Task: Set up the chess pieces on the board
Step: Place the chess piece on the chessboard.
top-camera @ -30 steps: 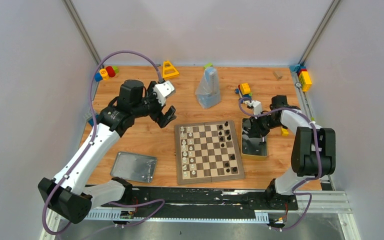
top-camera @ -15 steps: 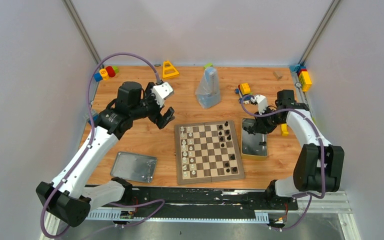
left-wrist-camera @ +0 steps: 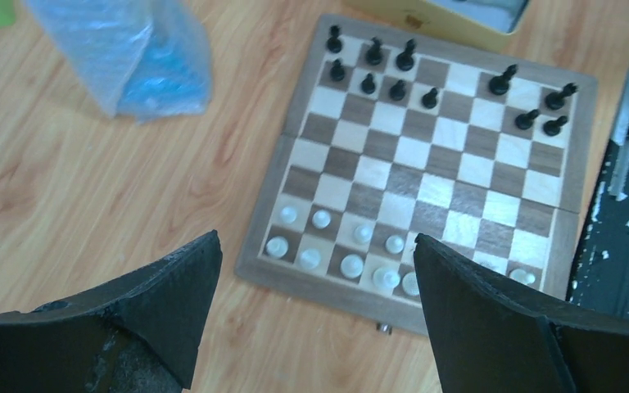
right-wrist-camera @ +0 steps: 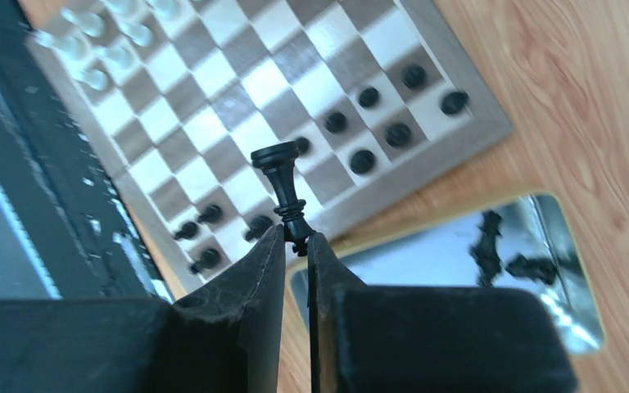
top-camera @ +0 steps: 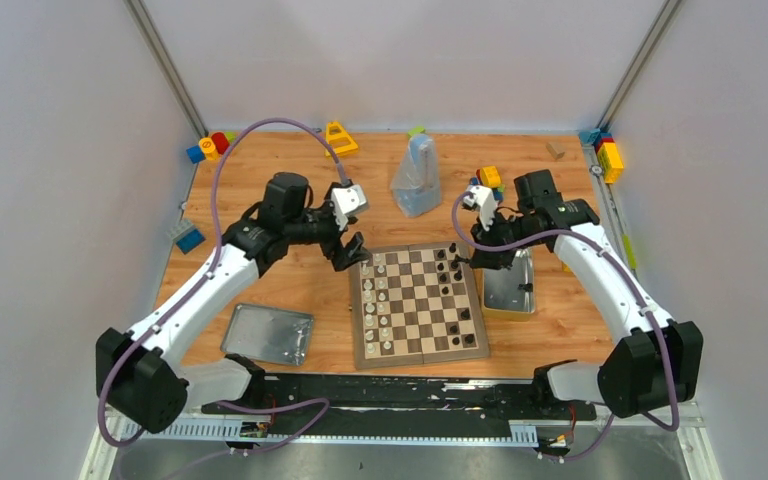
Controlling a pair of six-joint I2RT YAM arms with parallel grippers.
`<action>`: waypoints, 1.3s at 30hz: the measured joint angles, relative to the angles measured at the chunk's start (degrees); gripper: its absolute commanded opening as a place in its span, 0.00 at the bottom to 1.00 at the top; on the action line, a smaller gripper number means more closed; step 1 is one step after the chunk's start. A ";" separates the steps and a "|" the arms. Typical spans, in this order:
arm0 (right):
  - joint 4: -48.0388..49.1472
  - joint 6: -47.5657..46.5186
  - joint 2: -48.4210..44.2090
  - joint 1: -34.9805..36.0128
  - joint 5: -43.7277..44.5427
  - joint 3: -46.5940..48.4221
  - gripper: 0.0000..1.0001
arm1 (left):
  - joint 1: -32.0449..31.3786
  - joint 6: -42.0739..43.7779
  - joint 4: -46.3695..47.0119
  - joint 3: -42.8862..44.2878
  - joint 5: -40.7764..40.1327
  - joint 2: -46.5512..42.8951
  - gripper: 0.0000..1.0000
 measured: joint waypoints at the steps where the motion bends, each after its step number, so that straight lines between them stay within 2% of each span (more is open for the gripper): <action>1: 0.07 0.96 0.04 1.29 -1.20 0.44 0.01 | -0.74 -0.04 1.11 0.04 1.01 1.11 0.94; 7: 1.57 5.92 1.75 7.15 -7.17 4.00 0.01 | -7.85 -1.09 7.30 1.62 5.53 9.14 0.96; 17: 4.81 10.10 4.31 8.98 -13.27 5.97 0.01 | -10.12 -1.42 15.89 3.34 11.65 14.08 0.94; 28: 6.78 12.22 4.37 9.22 -15.61 5.97 0.01 | -13.35 -1.42 17.66 4.63 15.54 15.37 0.81; 39: 7.10 13.07 4.35 9.22 -16.70 5.97 0.01 | -13.77 -1.44 17.66 4.63 15.76 15.58 0.66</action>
